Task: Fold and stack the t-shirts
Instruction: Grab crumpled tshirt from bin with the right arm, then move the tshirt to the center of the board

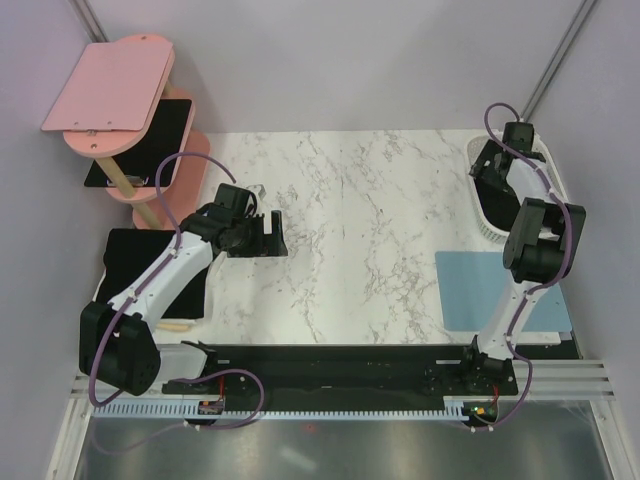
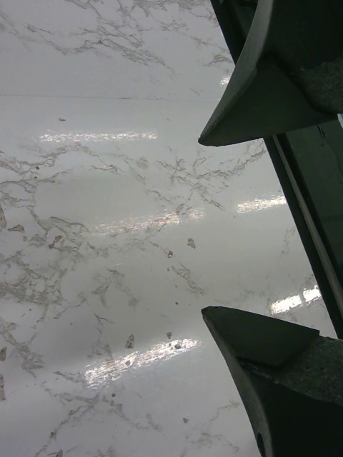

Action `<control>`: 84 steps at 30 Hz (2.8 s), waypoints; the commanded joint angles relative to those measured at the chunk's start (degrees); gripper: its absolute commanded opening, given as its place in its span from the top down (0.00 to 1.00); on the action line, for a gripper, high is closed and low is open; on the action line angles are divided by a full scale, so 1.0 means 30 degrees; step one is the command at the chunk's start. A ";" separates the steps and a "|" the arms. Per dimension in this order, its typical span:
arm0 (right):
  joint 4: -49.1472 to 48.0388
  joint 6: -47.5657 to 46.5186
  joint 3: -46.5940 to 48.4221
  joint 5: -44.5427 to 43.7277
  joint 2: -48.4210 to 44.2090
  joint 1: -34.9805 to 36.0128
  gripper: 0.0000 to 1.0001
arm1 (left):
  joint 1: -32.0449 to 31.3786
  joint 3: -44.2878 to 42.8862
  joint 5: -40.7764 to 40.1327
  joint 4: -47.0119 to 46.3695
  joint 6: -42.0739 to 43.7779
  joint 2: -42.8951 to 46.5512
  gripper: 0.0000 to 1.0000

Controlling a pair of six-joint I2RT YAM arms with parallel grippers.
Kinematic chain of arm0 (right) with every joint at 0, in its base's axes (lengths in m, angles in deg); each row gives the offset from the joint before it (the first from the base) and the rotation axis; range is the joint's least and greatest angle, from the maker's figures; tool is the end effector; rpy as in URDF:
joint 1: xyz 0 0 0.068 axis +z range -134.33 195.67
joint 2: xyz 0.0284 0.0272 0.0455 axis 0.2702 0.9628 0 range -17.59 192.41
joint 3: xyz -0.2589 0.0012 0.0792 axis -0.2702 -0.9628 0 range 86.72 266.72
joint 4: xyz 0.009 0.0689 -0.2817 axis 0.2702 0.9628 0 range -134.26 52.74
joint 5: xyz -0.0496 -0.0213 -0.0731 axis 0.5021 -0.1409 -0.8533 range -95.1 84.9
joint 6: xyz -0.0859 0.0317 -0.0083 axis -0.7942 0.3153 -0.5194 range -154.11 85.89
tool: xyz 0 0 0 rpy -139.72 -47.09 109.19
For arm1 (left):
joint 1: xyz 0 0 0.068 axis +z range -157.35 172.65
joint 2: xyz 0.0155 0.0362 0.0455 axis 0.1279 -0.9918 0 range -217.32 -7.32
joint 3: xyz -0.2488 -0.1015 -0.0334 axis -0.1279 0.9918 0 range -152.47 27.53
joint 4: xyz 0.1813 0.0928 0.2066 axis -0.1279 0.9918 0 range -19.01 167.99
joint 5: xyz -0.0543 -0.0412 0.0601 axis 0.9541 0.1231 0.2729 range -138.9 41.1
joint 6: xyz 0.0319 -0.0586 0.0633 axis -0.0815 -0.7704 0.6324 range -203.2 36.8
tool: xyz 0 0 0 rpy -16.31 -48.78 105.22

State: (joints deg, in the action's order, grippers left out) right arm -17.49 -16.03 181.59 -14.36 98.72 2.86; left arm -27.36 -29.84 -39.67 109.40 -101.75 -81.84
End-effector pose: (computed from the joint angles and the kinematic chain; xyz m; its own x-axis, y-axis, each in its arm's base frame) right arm 0.5021 -0.1279 0.1875 -0.5906 0.4486 -0.6708 0.5332 0.8409 0.0928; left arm 0.2950 -0.1215 0.2138 -0.8693 -0.0176 -0.4940 0.1545 0.9396 -0.3054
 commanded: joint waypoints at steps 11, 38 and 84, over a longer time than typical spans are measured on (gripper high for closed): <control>0.0630 0.0797 0.0163 -0.0050 0.2303 -0.0063 0.39 | 0.0020 0.0078 0.0144 -0.0324 0.0440 -0.0150 0.00; -0.1803 -0.2833 0.2063 0.1064 -0.8682 0.7461 1.00 | 0.0049 0.0195 -0.0558 -0.0294 0.0030 0.0202 0.00; -0.2359 -0.1662 -0.3644 0.6281 -0.5289 1.2710 0.43 | 0.0342 0.0166 -0.2375 0.0233 -0.0322 0.0348 0.00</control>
State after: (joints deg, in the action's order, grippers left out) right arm -22.02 -17.73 170.79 5.49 82.15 39.86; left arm -26.62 -29.27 -45.83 109.95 -101.83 -81.90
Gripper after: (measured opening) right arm 0.316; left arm 0.994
